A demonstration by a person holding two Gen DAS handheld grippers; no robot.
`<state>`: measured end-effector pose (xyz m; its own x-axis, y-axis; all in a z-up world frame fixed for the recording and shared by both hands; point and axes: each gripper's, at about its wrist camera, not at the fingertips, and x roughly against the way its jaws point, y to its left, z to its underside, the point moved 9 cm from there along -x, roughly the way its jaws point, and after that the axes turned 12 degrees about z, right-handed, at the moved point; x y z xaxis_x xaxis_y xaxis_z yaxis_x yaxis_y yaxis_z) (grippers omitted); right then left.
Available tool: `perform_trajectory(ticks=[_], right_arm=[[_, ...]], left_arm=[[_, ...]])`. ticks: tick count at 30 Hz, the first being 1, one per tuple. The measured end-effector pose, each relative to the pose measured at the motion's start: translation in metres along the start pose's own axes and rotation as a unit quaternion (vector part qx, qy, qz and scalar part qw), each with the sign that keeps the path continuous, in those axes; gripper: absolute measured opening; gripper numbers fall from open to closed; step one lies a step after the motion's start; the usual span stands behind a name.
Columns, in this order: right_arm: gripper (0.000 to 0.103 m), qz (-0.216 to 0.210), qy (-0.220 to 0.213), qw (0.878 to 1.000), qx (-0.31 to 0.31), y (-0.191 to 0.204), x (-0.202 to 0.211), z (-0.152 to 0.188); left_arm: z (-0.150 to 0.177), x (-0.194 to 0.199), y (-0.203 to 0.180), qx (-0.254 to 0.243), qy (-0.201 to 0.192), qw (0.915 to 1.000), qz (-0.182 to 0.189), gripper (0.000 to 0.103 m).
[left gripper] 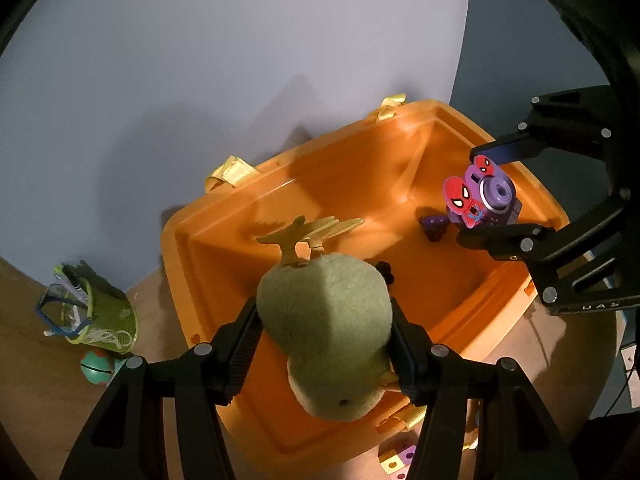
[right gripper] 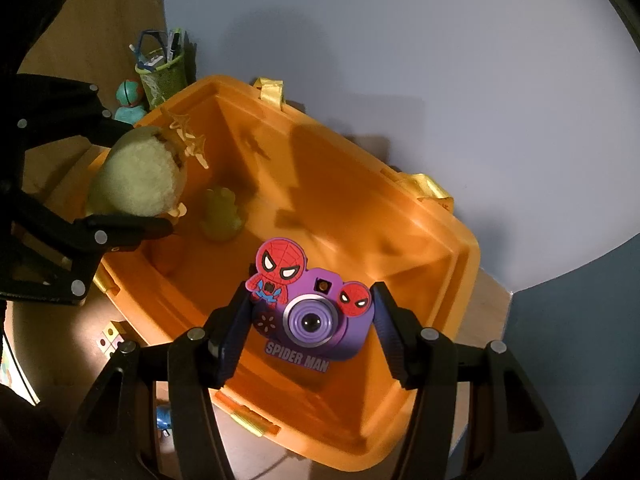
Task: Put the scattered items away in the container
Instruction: 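Open both grippers to drop the chick and Spider-Man toy into the crate, then withdraw both open tools from the crate toward the block cube and figure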
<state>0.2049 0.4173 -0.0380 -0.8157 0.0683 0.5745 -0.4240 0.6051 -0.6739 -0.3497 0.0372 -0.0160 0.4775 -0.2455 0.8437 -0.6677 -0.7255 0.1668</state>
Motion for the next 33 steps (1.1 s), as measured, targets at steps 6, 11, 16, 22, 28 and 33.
perform_trajectory(ticks=[6,11,16,22,28,33], right_arm=[[0.064,0.007,-0.013,1.0,-0.014,-0.004,0.003,-0.002],[0.068,0.01,-0.02,1.0,-0.013,-0.003,0.01,-0.002],[0.068,0.011,-0.02,1.0,-0.011,-0.001,0.013,0.0],[0.068,0.012,-0.022,1.0,-0.012,-0.001,0.022,0.004],[0.068,0.014,-0.024,1.0,-0.013,0.005,0.034,0.01],[0.068,0.015,-0.027,0.999,-0.011,0.012,0.045,0.018]], left_arm=[[-0.005,0.006,-0.005,0.005,-0.012,0.9998,0.013,0.062],[-0.006,0.012,-0.004,0.01,-0.017,0.9997,0.012,0.069],[-0.004,0.014,-0.004,0.011,-0.014,0.9998,0.005,0.069],[0.001,0.021,-0.005,0.012,-0.015,0.9998,-0.004,0.07],[0.011,0.028,-0.011,0.009,-0.012,0.9998,-0.011,0.069],[0.02,0.035,-0.022,-0.001,-0.013,0.9998,-0.018,0.07]])
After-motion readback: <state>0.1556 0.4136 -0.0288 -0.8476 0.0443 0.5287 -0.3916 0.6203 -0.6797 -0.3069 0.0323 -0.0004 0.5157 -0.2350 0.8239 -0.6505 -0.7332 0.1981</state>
